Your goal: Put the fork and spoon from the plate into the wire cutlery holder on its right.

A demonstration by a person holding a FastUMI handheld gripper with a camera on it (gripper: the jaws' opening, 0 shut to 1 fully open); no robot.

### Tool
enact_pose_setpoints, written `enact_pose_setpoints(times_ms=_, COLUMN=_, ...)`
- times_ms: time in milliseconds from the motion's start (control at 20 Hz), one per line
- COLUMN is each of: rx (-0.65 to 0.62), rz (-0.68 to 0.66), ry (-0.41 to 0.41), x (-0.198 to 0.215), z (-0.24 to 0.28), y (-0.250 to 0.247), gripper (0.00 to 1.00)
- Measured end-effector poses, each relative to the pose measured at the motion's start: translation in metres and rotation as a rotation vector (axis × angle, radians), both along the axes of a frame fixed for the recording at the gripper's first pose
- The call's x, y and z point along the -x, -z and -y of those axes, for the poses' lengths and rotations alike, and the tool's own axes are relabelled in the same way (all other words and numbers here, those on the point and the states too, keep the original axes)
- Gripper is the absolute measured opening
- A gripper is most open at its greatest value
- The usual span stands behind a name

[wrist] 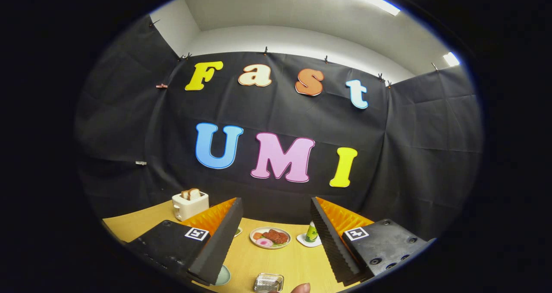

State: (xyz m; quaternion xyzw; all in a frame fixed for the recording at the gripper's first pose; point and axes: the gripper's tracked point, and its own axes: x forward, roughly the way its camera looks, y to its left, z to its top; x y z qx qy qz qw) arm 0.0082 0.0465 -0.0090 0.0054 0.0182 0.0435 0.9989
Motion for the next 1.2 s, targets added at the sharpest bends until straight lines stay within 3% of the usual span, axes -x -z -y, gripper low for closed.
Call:
enact_pose_setpoints(times_ms=250, rx=-0.053, rz=-0.371, ry=-0.236, x=0.009, z=-0.075, y=0.085, gripper=0.98)
enact_pose_setpoints(times_ms=500, rx=-0.03, rz=-0.672, ry=-0.355, x=0.024, z=-0.128, y=0.171, gripper=0.97)
enact_pose_setpoints(times_ms=700, rx=0.007, rz=-0.861, ry=-0.375, x=0.032, z=-0.159, y=0.249, gripper=0.95)
enact_pose_setpoints(times_ms=900, rx=0.046, rz=-1.005, ry=-0.359, x=0.046, z=-0.174, y=0.318, gripper=0.83)
enact_pose_setpoints(times_ms=1000, rx=0.056, rz=-1.058, ry=-0.343, x=0.049, z=-0.179, y=0.343, gripper=0.83)
enact_pose_setpoints(times_ms=1100, rx=0.065, rz=-1.094, ry=-0.324, x=0.048, z=-0.185, y=0.363, gripper=0.73)
enact_pose_setpoints(times_ms=1200, rx=0.084, rz=-1.124, ry=-0.311, x=0.049, z=-0.19, y=0.378, gripper=0.71)
